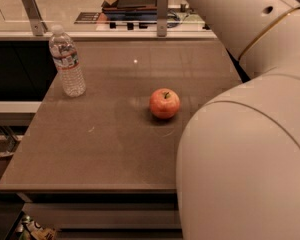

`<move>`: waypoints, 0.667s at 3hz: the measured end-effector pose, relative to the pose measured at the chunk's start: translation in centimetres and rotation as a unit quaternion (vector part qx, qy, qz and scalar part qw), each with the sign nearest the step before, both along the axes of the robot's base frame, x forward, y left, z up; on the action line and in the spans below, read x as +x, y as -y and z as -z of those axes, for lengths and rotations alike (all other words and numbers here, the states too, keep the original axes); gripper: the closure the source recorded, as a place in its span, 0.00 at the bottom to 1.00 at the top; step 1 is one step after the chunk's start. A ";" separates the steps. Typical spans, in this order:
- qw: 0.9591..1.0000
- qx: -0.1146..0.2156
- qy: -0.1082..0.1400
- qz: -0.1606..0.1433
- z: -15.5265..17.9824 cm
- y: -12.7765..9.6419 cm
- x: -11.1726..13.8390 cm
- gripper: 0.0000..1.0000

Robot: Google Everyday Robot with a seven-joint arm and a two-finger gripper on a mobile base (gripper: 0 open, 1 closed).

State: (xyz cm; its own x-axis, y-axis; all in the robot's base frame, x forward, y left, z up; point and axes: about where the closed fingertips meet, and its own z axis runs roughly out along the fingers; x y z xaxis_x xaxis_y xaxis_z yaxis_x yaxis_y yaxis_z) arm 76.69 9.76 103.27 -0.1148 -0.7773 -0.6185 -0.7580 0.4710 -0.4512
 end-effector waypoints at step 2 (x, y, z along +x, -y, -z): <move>1.000 -0.002 -0.003 -0.002 0.4 -0.3 0.0 0.11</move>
Offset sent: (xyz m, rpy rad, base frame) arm 0.0002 0.0014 -0.0018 -0.0013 0.0023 0.0017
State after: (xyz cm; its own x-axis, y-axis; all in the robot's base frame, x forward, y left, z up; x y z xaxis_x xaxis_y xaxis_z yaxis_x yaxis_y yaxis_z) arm 76.73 10.09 102.83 -0.1152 -0.7799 -0.6153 -0.7626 0.4663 -0.4483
